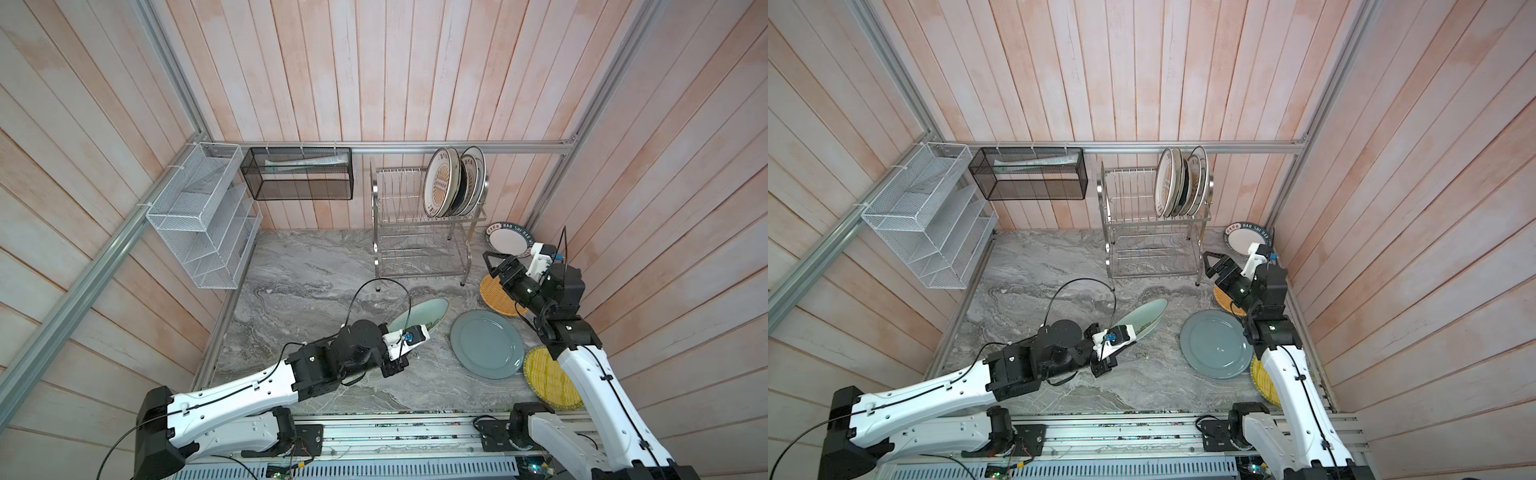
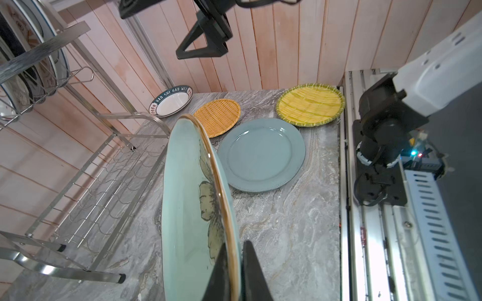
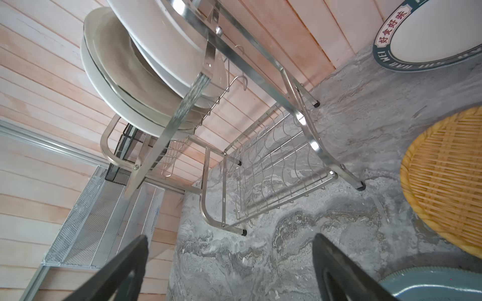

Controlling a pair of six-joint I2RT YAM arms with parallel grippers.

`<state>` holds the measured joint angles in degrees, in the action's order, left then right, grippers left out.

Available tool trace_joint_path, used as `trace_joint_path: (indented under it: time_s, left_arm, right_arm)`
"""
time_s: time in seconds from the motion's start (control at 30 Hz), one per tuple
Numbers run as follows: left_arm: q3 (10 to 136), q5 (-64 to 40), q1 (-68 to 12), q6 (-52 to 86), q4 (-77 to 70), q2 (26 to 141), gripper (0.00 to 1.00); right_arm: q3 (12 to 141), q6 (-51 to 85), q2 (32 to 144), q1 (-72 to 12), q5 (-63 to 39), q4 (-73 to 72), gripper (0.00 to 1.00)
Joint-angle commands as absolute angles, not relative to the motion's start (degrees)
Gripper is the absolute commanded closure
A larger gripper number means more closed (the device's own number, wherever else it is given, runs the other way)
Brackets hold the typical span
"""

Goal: Load plates into a dish rack
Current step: Place the plate on the dish rack.

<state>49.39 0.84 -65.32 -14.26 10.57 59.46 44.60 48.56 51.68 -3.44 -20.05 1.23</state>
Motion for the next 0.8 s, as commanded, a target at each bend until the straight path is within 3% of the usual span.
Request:
trace_joint_path:
  time_s: [0.0,0.23,0.4,0.77]
  left_arm:
    - [56.91,1.57,-65.57,-5.85,-1.78,56.25,1.00]
    - [67.75,8.92,-65.57,-0.61,-12.71,61.41,1.00]
    - [80.16,13.88,-64.32,0.54,-15.21,70.57,1.00]
    - [103.59,4.28,-45.09,19.04,-9.58,89.54,1.00]
  right_arm:
    - [39.31,46.31,49.33,-3.26,-23.25,-6.87,0.02]
    - [31.11,44.03,46.98,-4.97,-27.69,-16.24,0.02]
    - [26.25,40.77,45.34,-11.75,-24.52,-22.35,0.02]
    - [18.55,30.98,43.86,-26.73,-16.44,-31.31,0.02]
